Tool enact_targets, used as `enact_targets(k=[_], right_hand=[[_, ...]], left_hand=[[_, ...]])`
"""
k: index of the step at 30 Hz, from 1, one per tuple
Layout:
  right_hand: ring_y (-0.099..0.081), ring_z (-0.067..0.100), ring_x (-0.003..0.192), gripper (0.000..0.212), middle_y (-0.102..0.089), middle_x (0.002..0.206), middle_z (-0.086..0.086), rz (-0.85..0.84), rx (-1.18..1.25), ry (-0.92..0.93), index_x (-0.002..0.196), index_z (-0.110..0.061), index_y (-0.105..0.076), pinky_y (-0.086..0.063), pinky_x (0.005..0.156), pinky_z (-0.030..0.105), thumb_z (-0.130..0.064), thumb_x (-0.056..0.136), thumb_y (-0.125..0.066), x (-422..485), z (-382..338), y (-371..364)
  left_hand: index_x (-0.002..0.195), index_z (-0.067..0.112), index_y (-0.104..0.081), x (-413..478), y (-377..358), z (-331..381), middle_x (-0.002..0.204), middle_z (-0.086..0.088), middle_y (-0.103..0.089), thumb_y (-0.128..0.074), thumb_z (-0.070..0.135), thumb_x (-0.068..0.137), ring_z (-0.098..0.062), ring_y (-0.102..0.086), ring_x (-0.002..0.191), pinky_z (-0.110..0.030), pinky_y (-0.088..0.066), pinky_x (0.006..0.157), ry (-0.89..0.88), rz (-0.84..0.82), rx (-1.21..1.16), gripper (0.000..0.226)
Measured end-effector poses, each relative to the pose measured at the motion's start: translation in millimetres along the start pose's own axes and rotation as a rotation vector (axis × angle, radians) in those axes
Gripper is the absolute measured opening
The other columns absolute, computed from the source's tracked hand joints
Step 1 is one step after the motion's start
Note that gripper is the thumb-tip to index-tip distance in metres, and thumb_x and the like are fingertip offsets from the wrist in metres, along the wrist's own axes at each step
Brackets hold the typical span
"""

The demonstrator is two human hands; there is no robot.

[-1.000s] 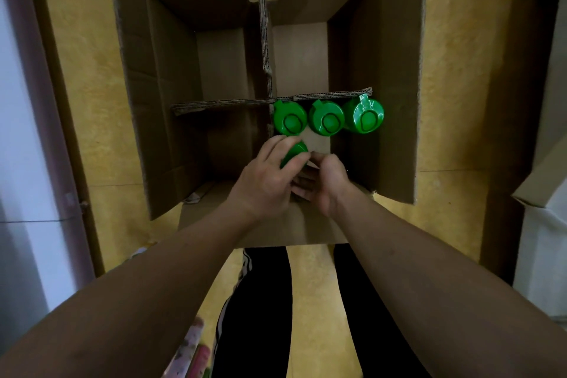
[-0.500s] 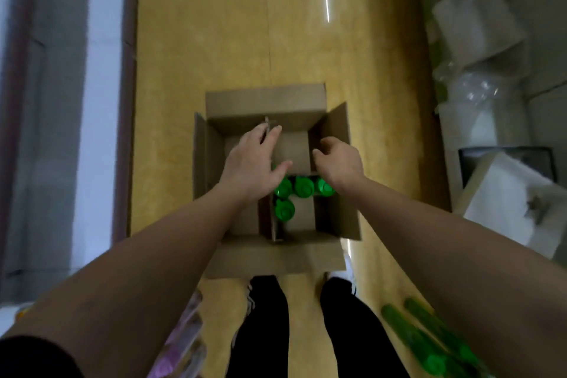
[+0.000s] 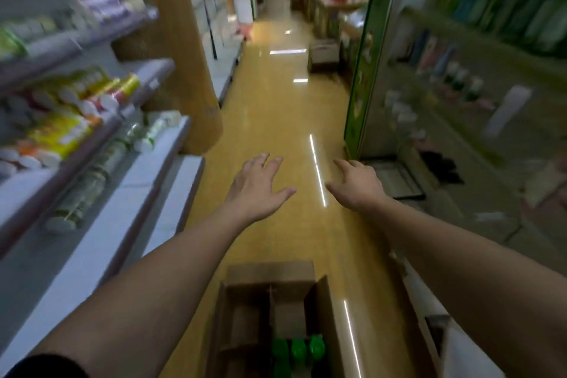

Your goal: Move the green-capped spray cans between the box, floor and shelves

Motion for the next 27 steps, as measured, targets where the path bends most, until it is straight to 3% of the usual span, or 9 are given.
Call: enact_targets(k=[7,15,27], right_hand=[[-0.019,0.036,0.15,0.08,-0.019,0.166,0.009,0.187,-0.065,-0.065,0.159,-0.033,-0.021,-0.027,0.118,0.056,-0.053,0.092,-0.061,-38.9,-15.8,117.4],[-0.027,0.037,0.143,0.077,-0.027,0.158,0.013,0.35,-0.099,-0.387,0.155,-0.028,-0.025,-0.031,0.113,0.053,-0.054,0.091,-0.061,-122.5,41.1,153.7],[-0.025,0.039,0.141,0.079,-0.026,0.157,0.014,0.463,-0.194,-0.933,0.154,-0.027,-0.026,-0.033,0.111,0.055,-0.055,0.089,-0.061,-391.7,166.4,185.0]], left_hand=[[0.156,0.031,-0.03,28.0,83.9,73.7,0.165,-0.003,-0.022,-0.056,0.067,0.09,-0.028,-0.018,0.151,-0.043,-0.023,0.122,-0.199,0.106,-0.079,0.08],[0.156,0.033,-0.027,22.9,75.1,162.6,0.166,-0.001,-0.018,-0.059,0.066,0.089,-0.025,-0.014,0.152,-0.048,-0.027,0.12,-0.464,0.006,-0.172,0.081],[0.155,0.03,-0.031,-136.7,25.5,391.7,0.165,-0.006,-0.021,-0.06,0.064,0.089,-0.028,-0.016,0.151,-0.046,-0.027,0.12,-0.998,-0.194,-0.284,0.081]])
Point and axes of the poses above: each hand's wrist, its own x-axis towards the middle knuckle, its own y-axis out of the back of the hand, z = x × y, the point moved 9 cm from there along x, towards the middle knuckle
